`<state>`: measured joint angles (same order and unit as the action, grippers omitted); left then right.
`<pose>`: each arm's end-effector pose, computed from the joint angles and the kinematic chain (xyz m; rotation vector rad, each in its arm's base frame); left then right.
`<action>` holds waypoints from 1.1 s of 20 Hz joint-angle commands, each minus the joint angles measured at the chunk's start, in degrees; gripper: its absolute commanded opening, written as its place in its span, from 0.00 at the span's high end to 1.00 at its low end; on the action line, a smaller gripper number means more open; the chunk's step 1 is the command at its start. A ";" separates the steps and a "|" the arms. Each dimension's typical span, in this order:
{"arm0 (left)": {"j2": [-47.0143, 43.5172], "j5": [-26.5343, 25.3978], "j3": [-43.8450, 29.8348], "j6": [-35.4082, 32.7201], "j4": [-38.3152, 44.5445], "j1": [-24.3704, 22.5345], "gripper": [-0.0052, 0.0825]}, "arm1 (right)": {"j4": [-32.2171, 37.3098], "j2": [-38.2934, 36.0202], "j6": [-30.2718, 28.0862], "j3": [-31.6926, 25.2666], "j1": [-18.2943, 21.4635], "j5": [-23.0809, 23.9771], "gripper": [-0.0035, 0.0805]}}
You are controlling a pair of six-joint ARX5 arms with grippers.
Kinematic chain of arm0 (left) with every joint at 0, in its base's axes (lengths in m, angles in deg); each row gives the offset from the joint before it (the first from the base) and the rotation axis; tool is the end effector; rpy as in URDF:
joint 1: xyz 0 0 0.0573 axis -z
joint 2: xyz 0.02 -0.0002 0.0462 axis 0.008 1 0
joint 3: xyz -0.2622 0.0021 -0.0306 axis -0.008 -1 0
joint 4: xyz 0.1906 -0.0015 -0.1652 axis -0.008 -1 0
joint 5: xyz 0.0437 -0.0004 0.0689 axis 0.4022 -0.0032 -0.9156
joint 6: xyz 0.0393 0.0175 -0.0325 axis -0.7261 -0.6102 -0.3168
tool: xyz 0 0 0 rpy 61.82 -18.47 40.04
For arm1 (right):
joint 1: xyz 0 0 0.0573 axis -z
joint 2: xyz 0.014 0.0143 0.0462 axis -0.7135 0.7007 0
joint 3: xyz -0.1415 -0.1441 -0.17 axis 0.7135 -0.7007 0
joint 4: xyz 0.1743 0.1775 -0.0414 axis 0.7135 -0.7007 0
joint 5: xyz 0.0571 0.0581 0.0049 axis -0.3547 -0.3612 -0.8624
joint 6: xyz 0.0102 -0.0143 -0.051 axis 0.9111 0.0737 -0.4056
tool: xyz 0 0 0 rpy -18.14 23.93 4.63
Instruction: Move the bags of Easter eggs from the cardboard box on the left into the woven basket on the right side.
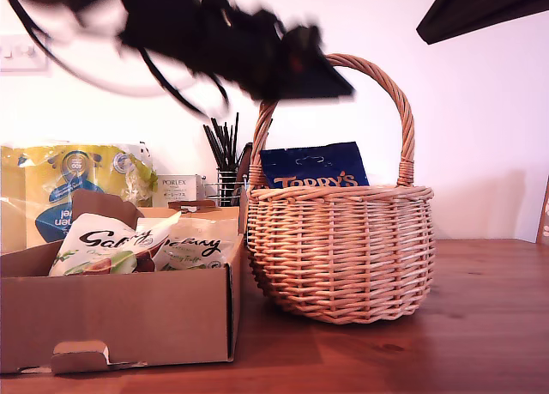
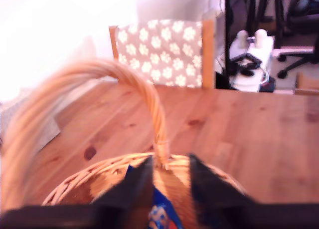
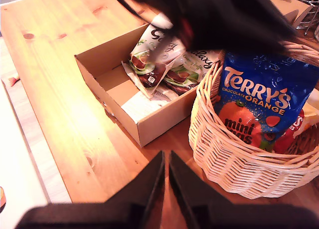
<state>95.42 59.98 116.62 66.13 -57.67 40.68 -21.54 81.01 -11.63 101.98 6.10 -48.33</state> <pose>0.2519 -0.2345 0.2615 0.2078 0.1267 -1.1156 0.1122 0.0997 0.2773 -0.3000 0.4628 0.9164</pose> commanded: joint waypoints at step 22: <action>-7.34 -11.98 0.46 4.85 -47.63 -16.48 0.39 | 6.71 7.23 -0.50 0.00 0.20 0.92 0.97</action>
<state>87.48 49.47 118.00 64.89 -106.70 23.90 -15.38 88.29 -11.85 101.98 6.12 -47.12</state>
